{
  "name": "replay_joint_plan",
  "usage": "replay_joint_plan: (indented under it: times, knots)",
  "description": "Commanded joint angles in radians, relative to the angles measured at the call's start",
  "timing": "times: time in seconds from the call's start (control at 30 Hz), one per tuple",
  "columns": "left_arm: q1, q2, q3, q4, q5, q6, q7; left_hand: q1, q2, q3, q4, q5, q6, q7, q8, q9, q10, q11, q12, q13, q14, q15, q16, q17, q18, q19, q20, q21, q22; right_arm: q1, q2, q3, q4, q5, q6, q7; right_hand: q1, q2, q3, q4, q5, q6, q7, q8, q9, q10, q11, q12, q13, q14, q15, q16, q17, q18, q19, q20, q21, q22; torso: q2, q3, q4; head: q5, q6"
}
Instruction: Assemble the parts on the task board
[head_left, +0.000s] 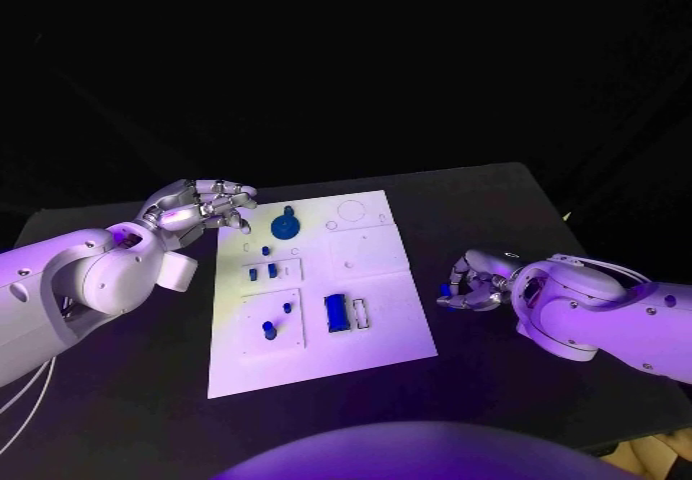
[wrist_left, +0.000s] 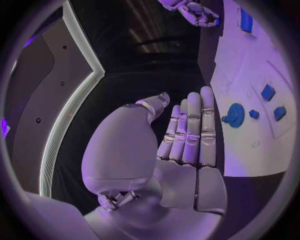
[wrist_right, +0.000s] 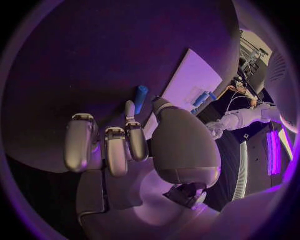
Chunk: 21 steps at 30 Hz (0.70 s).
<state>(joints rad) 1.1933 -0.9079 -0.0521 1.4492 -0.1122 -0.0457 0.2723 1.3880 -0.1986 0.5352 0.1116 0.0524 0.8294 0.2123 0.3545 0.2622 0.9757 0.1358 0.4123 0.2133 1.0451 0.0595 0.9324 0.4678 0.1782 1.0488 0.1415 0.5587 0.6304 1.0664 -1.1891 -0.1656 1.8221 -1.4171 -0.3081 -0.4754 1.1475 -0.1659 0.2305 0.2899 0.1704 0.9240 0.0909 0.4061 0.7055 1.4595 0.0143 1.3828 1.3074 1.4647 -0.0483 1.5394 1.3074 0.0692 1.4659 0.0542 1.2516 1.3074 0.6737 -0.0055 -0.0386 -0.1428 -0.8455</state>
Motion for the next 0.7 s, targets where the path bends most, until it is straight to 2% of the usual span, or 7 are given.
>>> replay_joint_plan:
  times: [0.03,0.17,0.33,0.43,0.5,0.7]
  knots:
    - [0.000,0.001,0.001,0.002,0.003,0.012,0.007,-0.003,0.007,-0.002,0.004,0.001,-0.006,-0.002,0.004,-0.001,-0.008,0.000,0.002,-0.001,-0.004,-0.001,0.004,-0.002,0.004,0.004,0.005,-0.004,-0.001,-0.005,0.007,-0.001,-0.003,-0.024,0.014,-0.011,-0.006,0.005,-0.007,-0.001,0.002,0.006,-0.001,-0.004,-0.002,-0.006,0.000,-0.004,0.103,0.086,-0.002,-0.005,0.169,-0.012,0.008,0.003,-0.003,0.185,0.001,0.0003,0.0004,-0.026,0.003]
    - [0.000,0.000,0.000,0.002,0.003,0.012,0.006,-0.003,0.007,-0.002,0.004,0.001,-0.006,-0.002,0.004,-0.001,-0.008,0.000,0.002,-0.001,-0.004,-0.001,0.004,-0.002,0.004,0.004,0.005,-0.004,-0.001,-0.011,0.015,-0.001,-0.010,-0.026,0.012,-0.016,0.001,0.010,-0.006,-0.004,0.004,0.009,-0.003,-0.005,-0.002,-0.006,-0.001,-0.003,0.104,0.086,-0.003,-0.005,0.169,-0.012,0.009,0.003,-0.001,0.186,0.000,-0.0002,0.0013,-0.043,0.003]
    - [0.000,-0.001,0.000,0.003,0.003,0.012,0.006,-0.003,0.007,-0.002,0.004,0.001,-0.006,-0.002,0.004,-0.001,-0.008,0.000,0.002,-0.001,-0.004,-0.001,0.004,-0.002,0.004,0.004,0.005,-0.004,-0.001,-0.017,0.023,-0.001,-0.016,-0.027,0.013,-0.021,0.023,0.024,0.000,-0.010,-0.003,0.014,-0.004,-0.009,-0.002,-0.005,-0.003,-0.002,0.105,0.086,-0.005,-0.005,0.171,-0.012,0.010,0.001,0.000,0.186,0.001,-0.0002,0.0012,-0.057,0.005]
    - [0.000,-0.001,0.000,0.003,0.003,0.013,0.006,-0.003,0.007,-0.002,0.004,0.001,-0.006,-0.002,0.004,-0.001,-0.008,0.000,0.002,-0.001,-0.004,-0.001,0.004,-0.002,0.004,0.004,0.005,-0.004,-0.001,-0.023,0.029,-0.001,-0.018,-0.027,0.017,-0.022,0.070,0.035,0.016,-0.028,-0.001,0.017,-0.006,-0.016,-0.003,-0.004,-0.005,-0.002,0.105,0.086,-0.006,-0.005,0.170,-0.012,0.011,0.000,0.000,0.187,0.001,-0.0006,0.0015,-0.064,0.005]
    - [0.000,-0.001,0.000,0.003,0.003,0.013,0.006,-0.003,0.007,-0.002,0.004,0.001,-0.006,-0.002,0.004,-0.001,-0.008,0.000,0.002,-0.001,-0.004,-0.001,0.004,-0.002,0.004,0.004,0.005,-0.004,-0.001,-0.026,0.033,-0.001,-0.020,-0.028,0.020,-0.022,0.108,0.046,0.044,-0.043,-0.059,0.021,-0.007,-0.025,-0.005,-0.004,-0.006,-0.003,0.105,0.086,-0.008,-0.005,0.170,-0.012,0.011,-0.001,-0.001,0.187,0.000,-0.0011,0.0012,-0.068,0.005]
    - [0.000,-0.003,0.000,0.004,0.003,0.014,0.006,-0.004,0.007,-0.002,0.004,0.001,-0.007,-0.002,0.007,-0.002,-0.009,0.000,0.006,-0.001,-0.004,-0.001,0.005,-0.002,0.004,0.005,0.005,-0.006,-0.002,-0.033,0.045,-0.001,-0.027,-0.042,0.028,-0.024,0.149,0.041,0.086,-0.072,-0.061,0.027,-0.009,-0.035,-0.009,-0.005,-0.008,-0.003,0.105,0.086,-0.009,-0.005,0.171,-0.012,0.011,-0.003,-0.002,0.187,0.000,-0.0006,0.0019,-0.075,0.005]
